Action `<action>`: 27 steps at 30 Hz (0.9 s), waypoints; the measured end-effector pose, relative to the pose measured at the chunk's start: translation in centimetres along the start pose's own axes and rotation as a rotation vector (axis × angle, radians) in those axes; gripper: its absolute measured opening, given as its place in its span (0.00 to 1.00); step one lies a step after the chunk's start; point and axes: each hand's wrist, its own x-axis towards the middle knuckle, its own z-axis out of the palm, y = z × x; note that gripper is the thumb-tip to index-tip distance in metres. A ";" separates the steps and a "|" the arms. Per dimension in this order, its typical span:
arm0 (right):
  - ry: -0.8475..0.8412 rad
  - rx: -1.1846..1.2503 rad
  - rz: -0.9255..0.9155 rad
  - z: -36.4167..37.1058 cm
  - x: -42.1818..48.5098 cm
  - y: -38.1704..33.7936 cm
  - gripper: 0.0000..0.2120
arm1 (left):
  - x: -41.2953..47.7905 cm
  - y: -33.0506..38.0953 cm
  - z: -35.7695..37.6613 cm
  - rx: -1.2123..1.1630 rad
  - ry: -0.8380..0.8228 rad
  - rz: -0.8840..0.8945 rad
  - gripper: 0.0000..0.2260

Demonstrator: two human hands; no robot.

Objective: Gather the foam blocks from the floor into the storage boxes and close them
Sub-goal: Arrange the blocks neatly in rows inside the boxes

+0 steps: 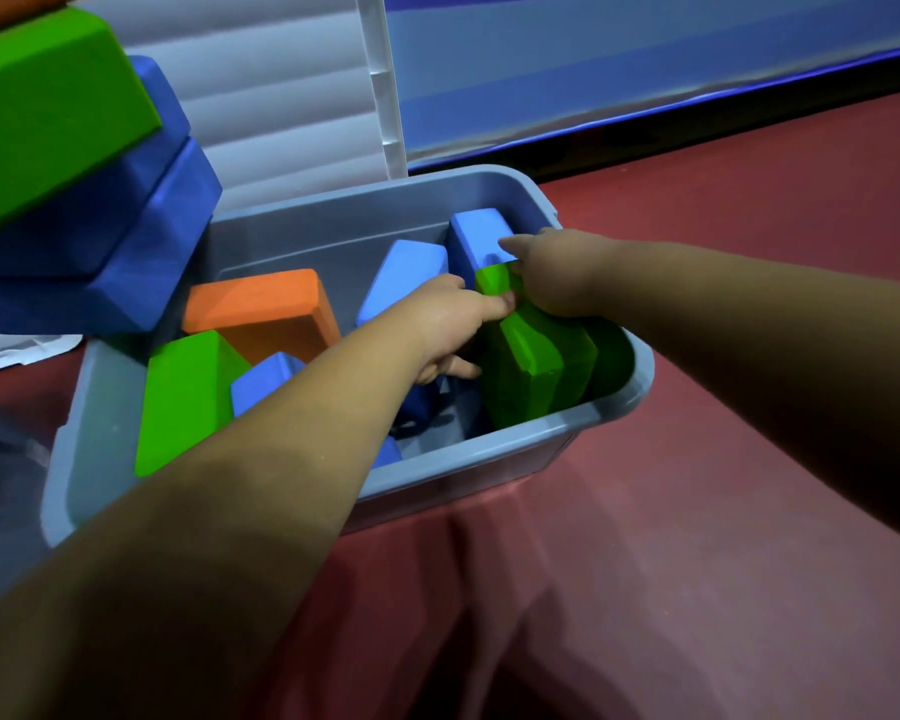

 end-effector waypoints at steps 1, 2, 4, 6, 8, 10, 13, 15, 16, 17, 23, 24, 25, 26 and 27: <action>-0.019 0.000 0.009 0.1 0.1 -0.1 0.27 | 0.0 0.0 0.1 0.017 0.007 0.002 0.29; -0.037 -0.012 0.008 0.1 0.1 -0.1 0.29 | 0.0 0.1 0.1 0.024 0.002 -0.006 0.25; -0.030 -0.049 -0.031 -0.3 -0.4 -0.4 0.28 | -0.4 0.5 -0.1 0.010 -0.047 -0.050 0.21; 0.020 -0.055 -0.061 -1.0 -0.9 -0.5 0.23 | -1.0 0.8 -0.4 0.012 -0.103 -0.094 0.19; 0.074 -0.074 -0.052 -1.9 -0.9 -0.4 0.20 | -1.4 0.8 -0.8 0.046 -0.137 -0.119 0.15; 0.077 -0.054 -0.012 -2.7 -0.8 0.1 0.17 | -1.5 0.4 -0.6 0.087 -0.153 -0.105 0.10; 0.039 0.158 0.066 -2.6 -0.3 0.9 0.10 | -1.6 0.2 0.0 0.114 -0.138 -0.060 0.18; 0.036 0.175 0.066 -2.3 0.2 1.2 0.09 | -1.3 0.2 0.2 0.127 -0.120 -0.040 0.19; 0.036 0.170 0.068 -2.4 0.2 1.2 0.09 | -1.1 0.3 0.3 0.136 -0.114 -0.032 0.19; 0.036 0.165 0.069 -2.4 0.1 1.2 0.08 | -0.8 0.3 0.4 0.146 -0.108 -0.029 0.19; -0.056 0.053 0.090 -1.1 1.0 1.0 0.09 | 0.4 -0.9 2.3 0.180 -0.046 -0.047 0.39; -0.114 0.027 0.104 -0.9 1.1 0.8 0.12 | 0.5 -1.2 2.6 0.194 -0.022 -0.042 0.45; -0.151 -0.003 0.119 -0.8 1.2 0.6 0.15 | 0.4 -1.3 2.8 0.209 -0.008 -0.037 0.48; -0.157 -0.030 0.132 -0.7 1.0 0.4 0.16 | 0.3 -1.3 3.0 0.222 -0.006 -0.038 0.50; -0.129 -0.053 0.132 -0.6 0.7 0.3 0.17 | 0.0 -1.2 3.0 0.236 -0.007 -0.042 0.50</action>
